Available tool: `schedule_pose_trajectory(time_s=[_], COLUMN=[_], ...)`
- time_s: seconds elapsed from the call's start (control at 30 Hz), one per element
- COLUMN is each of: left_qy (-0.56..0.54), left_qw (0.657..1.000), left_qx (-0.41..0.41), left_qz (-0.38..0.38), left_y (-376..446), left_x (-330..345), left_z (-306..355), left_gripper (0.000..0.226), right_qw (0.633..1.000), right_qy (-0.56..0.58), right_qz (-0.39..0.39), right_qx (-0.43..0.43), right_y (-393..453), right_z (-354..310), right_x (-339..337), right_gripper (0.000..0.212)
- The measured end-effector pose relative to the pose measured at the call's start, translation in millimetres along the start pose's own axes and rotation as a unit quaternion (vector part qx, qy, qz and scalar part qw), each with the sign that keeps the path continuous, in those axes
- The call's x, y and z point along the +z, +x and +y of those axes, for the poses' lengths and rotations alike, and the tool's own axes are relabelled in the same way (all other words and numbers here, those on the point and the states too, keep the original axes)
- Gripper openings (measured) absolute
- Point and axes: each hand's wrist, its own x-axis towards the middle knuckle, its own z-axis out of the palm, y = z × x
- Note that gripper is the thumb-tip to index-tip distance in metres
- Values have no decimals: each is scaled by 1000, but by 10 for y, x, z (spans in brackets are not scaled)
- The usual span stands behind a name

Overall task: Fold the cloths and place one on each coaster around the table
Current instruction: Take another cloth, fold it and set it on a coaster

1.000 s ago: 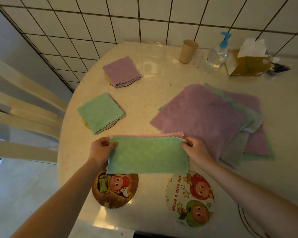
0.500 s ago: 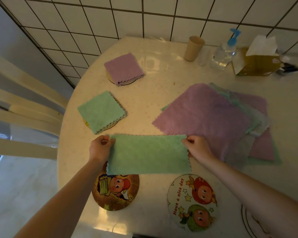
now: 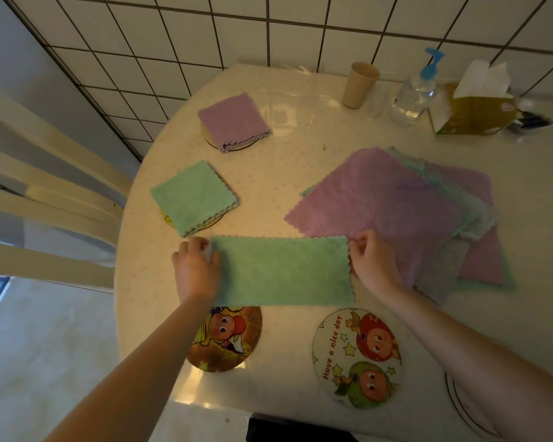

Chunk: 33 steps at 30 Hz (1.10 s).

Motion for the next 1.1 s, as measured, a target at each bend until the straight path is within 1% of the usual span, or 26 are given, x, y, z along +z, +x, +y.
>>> schedule_pose_trajectory(time_s=[0.03,0.07,0.1,0.13,0.17,0.2,0.23,0.27,0.33,0.37,0.43,0.57,0.63,0.7,0.77,0.87,0.93,1.03,1.1], left_qy=[28,37,44,61,94,136,180,214,246,255,264,263,267,269,270,269,263,258,260], left_qw=[994,979,955,926,897,875,864,861,868,869,876,901,912,917,919,924,927,927,926], left_qx=[101,198,281,347,395,422,427,415,383,375,356,294,261,243,234,219,212,218,223], left_qz=[-6,-38,-87,-137,-175,-192,-197,-200,-200,-197,-193,-180,-169,-164,-164,-162,-162,-162,-162], left_y=[-171,-364,-554,-725,-865,-966,-1030,-1061,-1057,-1052,-1023,-997,-990,-1009,-1028,-1029,-1026,-1019,-1011], left_x=[25,63,108,173,246,319,373,400,399,376,302,99,39,14,9,19,15,-5,-17], left_z=[-28,-46,-65,-93,-135,-185,-232,-273,-354,-403,-498,-688,-753,-774,-758,-721,-696,-673,-657], left_gripper=[27,31,35,39,43,47,50,52,54,54,54,56,56,55,54,54,56,59,61], right_qw=[997,989,976,956,931,905,885,877,875,873,866,864,863,868,876,874,868,849,841], right_qy=[-48,-83,-101,-121,-146,-186,-225,-243,-257,-272,-298,-303,-306,-305,-301,-318,-330,-351,-357], right_qz=[3,-2,-19,-43,-63,-91,-127,-153,-167,-160,-149,-141,-146,-167,-164,-146,-148,-161,-165], right_qx=[-53,-121,-193,-263,-328,-372,-387,-385,-376,-373,-373,-376,-375,-354,-339,-337,-341,-361,-372], right_y=[-122,-271,-447,-612,-756,-863,-939,-977,-980,-986,-982,-910,-844,-797,-749,-708,-703,-690,-649], right_z=[-4,5,12,41,85,128,181,234,351,391,448,464,414,335,254,152,131,156,185], right_x=[-17,-1,45,122,215,299,360,403,420,406,348,251,239,266,312,334,303,230,216], right_gripper=[15,19,25,35,47,62,74,83,92,93,88,81,80,75,69,67,68,74,75])
